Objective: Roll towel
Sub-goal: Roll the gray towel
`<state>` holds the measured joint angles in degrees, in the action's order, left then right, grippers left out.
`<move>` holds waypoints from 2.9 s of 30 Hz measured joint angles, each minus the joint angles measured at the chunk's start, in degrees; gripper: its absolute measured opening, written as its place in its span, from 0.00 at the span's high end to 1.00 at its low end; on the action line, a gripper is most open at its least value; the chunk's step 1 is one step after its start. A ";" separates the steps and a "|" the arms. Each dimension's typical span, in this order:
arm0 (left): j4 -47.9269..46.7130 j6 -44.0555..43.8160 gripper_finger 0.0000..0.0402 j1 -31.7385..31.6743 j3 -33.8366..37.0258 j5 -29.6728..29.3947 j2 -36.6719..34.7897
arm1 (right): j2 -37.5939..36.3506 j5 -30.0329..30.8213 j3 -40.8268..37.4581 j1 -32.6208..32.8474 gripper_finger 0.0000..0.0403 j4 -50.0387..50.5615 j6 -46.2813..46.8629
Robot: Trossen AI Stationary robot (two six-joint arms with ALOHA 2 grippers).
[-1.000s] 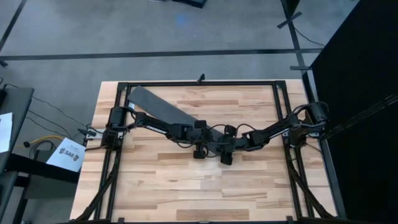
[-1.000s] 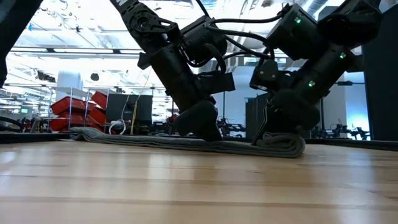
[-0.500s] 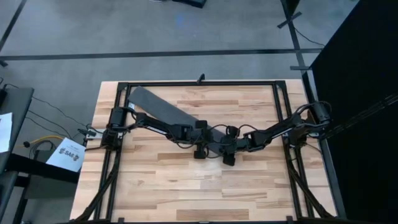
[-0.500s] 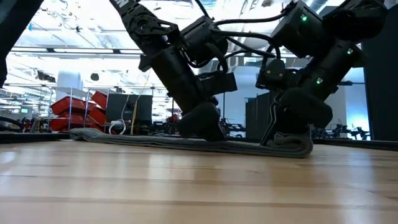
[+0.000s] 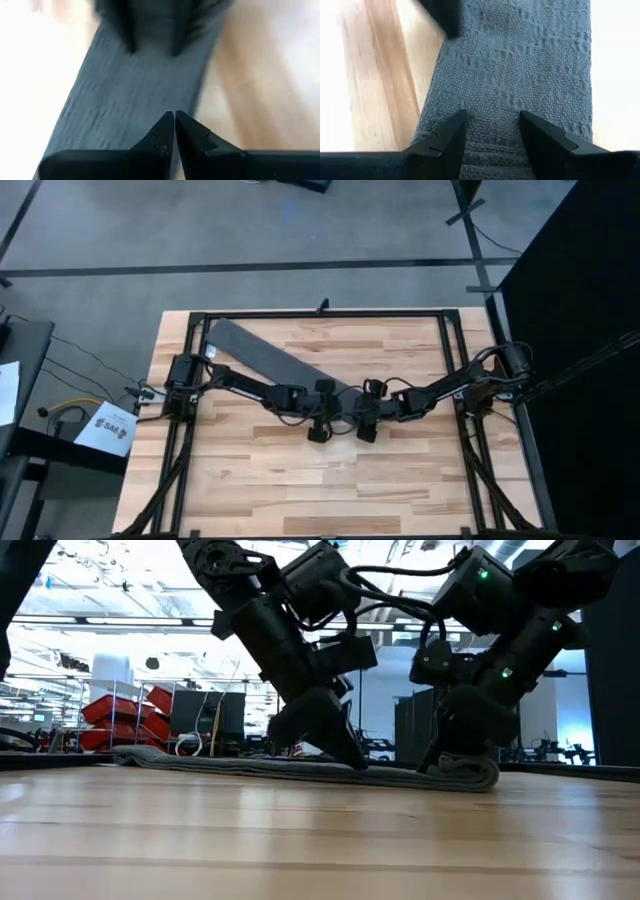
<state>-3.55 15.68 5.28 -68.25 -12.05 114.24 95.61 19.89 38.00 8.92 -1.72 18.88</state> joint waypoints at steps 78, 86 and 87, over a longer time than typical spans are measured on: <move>39.91 -3.90 0.99 0.85 -0.07 -1.78 17.33 | -7.37 4.21 -4.46 -11.30 0.58 8.24 -2.70; 39.22 -4.18 0.99 0.72 -0.07 -2.09 17.27 | -13.66 8.05 -4.68 -12.46 0.58 14.53 -2.64; 39.23 -4.18 0.99 0.70 -0.07 -2.07 17.27 | -15.15 8.04 -4.68 -12.19 0.58 15.28 -2.67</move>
<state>35.68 11.51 5.98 -68.31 -14.12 131.50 80.47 27.93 33.32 -3.27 13.56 16.21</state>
